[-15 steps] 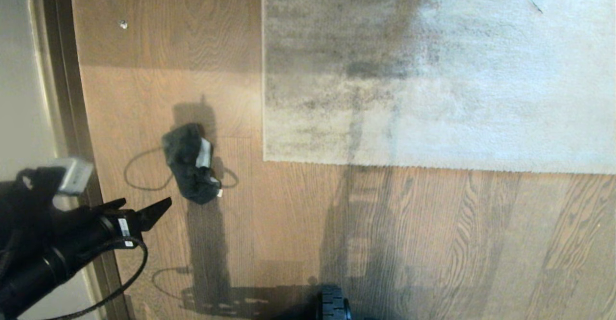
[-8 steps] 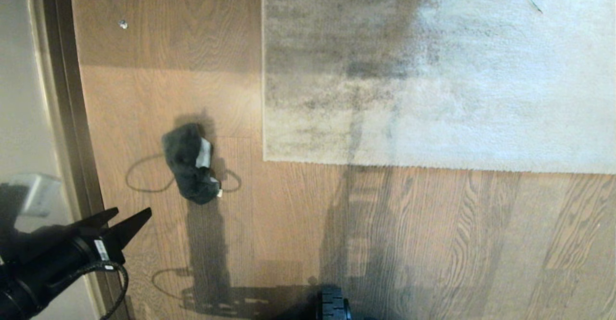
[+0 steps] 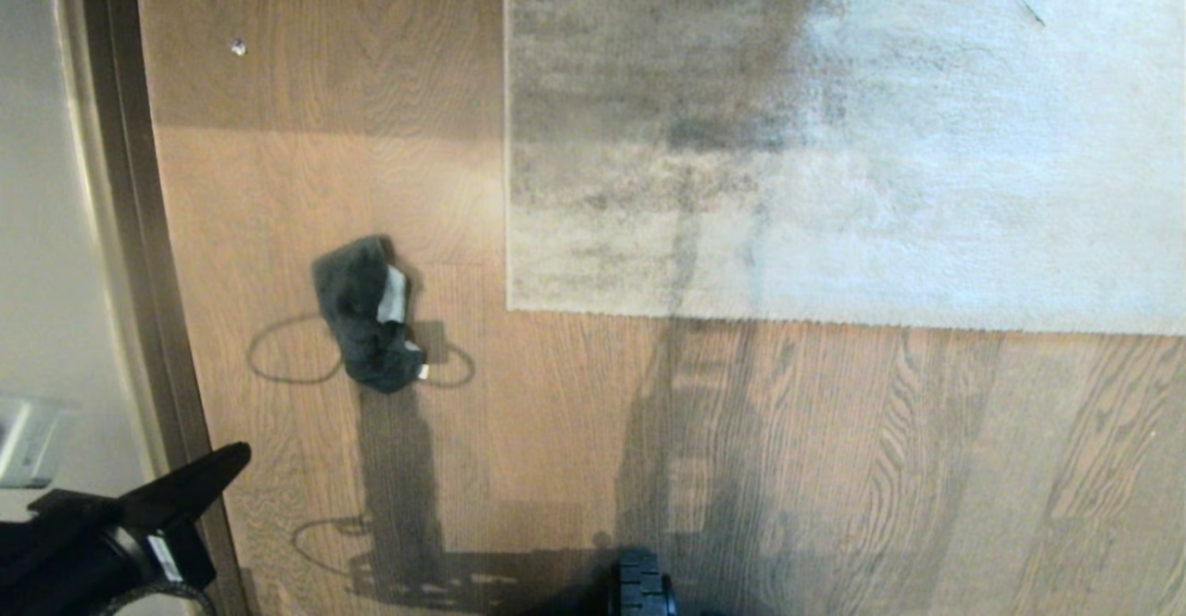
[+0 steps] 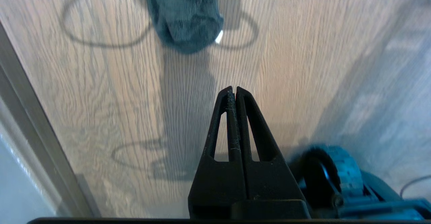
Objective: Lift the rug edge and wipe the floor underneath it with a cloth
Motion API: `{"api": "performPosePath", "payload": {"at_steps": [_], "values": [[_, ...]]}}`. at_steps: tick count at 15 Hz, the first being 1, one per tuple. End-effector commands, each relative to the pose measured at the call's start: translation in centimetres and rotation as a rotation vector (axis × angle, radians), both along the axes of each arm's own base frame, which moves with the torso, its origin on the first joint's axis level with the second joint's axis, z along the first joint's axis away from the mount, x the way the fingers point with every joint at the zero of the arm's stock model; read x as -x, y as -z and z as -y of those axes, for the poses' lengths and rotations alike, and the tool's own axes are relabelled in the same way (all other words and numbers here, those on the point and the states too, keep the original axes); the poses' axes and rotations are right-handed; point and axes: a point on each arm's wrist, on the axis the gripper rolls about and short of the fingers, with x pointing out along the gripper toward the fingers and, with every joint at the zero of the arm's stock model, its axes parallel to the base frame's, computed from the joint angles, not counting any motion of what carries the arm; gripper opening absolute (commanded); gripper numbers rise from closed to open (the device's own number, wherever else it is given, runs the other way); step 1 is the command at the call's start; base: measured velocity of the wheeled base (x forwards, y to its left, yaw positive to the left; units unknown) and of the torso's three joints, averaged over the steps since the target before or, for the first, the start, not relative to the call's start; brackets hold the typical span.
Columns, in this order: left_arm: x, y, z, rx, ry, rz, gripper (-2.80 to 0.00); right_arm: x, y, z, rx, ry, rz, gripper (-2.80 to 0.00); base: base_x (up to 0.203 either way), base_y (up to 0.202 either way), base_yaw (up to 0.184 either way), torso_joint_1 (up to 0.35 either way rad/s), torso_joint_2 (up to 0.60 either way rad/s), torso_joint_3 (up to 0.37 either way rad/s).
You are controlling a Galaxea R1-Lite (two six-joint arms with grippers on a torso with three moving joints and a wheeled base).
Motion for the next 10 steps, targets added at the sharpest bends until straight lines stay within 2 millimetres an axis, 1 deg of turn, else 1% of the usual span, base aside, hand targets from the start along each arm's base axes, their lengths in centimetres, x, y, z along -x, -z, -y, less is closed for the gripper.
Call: {"api": "performPosePath", "payload": {"at_steps": [1,6,10], "values": [[1.7,-0.4,-0.2,0.006,0.002,0.035,-2.80,0.0,0.0,0.0,0.002,-0.001,-0.002,-2.80,0.000,0.000,0.000,0.000,0.00,0.000],[5.6,0.5,-0.7,0.003,-0.002,0.015,-2.80,0.0,0.0,0.0,0.001,-0.001,-0.002,-2.80,0.000,0.000,0.000,0.000,0.00,0.000],[9.2,2.0,-1.2,0.004,-0.007,0.033,-2.80,0.0,0.0,0.0,0.001,-0.001,-0.002,-2.80,0.000,0.000,0.000,0.000,0.00,0.000]]}}
